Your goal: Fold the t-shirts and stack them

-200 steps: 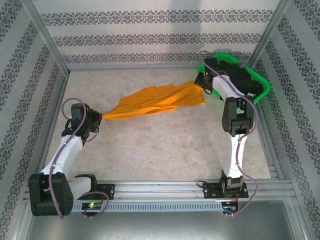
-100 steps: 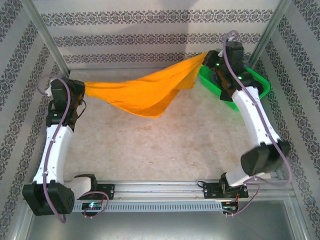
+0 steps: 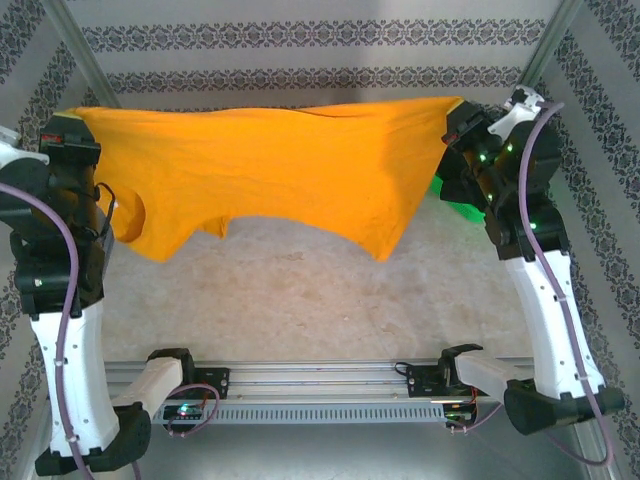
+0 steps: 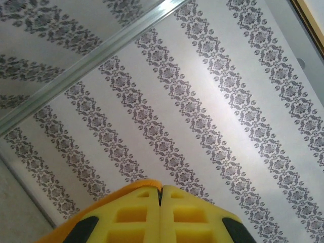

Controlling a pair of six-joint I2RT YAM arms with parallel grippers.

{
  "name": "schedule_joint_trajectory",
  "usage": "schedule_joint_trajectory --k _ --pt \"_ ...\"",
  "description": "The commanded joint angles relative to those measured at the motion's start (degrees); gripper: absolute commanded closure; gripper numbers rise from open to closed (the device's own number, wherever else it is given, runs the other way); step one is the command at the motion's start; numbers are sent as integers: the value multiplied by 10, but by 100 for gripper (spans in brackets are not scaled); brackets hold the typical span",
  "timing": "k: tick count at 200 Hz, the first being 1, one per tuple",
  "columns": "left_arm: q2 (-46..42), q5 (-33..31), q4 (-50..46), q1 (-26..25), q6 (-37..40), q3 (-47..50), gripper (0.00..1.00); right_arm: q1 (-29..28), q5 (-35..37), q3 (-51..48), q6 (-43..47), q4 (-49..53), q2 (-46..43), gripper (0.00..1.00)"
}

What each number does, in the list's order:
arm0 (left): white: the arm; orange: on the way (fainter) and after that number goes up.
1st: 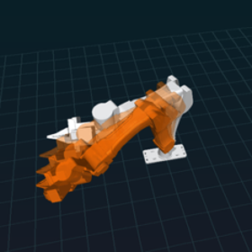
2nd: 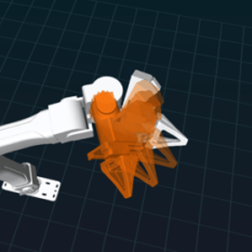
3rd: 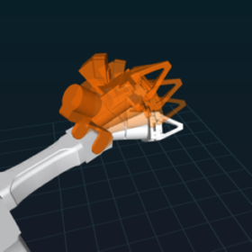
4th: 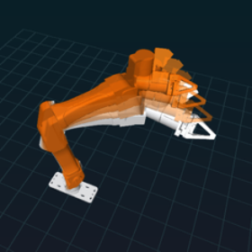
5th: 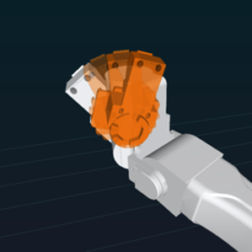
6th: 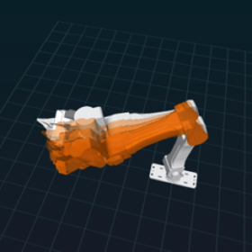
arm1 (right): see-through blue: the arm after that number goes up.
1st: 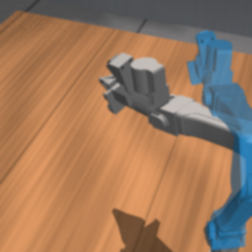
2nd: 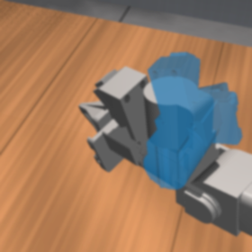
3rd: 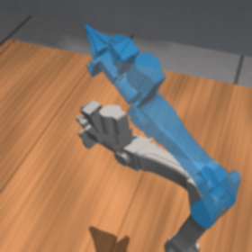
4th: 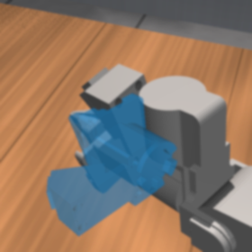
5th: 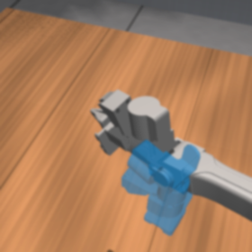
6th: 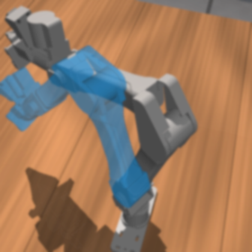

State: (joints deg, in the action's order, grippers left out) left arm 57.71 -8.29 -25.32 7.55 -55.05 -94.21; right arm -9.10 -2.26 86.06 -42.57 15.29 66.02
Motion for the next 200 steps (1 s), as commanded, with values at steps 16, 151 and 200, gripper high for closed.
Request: schedule_joint_trajectory --k 16,151,200 --pt "126 107 -16 34 -11 25 100 2 -66 35 -63 -54 132 100" --pt "162 150 53 114 19 -28 100 36 -81 164 -56 -71 234 100" --pt "-6 125 29 91 45 249 100 24 -41 -147 -46 -27 45 100"
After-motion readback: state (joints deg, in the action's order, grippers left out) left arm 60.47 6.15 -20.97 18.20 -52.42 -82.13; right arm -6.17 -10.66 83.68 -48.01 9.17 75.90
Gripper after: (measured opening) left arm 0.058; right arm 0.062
